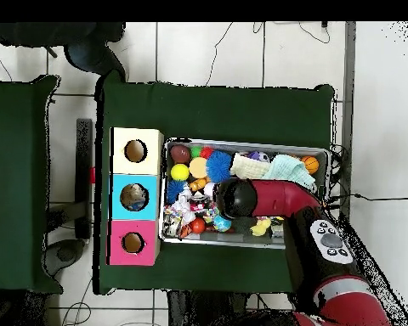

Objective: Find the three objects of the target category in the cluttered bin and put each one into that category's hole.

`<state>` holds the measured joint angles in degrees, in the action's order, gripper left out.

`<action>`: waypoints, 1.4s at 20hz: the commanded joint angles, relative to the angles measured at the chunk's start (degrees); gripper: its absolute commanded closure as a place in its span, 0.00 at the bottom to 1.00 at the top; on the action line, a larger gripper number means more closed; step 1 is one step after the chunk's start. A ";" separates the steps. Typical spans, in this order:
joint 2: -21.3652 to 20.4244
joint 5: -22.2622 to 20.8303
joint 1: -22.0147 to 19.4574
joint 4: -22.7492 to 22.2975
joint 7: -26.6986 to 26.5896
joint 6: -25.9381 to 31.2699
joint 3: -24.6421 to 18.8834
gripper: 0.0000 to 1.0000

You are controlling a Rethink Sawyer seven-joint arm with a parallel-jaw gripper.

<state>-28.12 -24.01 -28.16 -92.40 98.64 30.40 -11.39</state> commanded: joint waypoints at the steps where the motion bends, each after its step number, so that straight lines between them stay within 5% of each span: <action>1: -2.72 3.21 -1.22 -0.49 -0.32 4.65 -5.74 1.00; 14: -15.04 5.80 -2.61 -1.81 -7.45 20.24 -4.85 1.00; 21: -14.76 3.83 -4.55 -0.21 -9.29 20.44 -5.72 1.00; 28: -10.31 0.64 -6.90 3.51 -10.92 16.52 -6.87 1.00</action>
<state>-41.72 -20.24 -32.69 -92.87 98.64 46.75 -12.45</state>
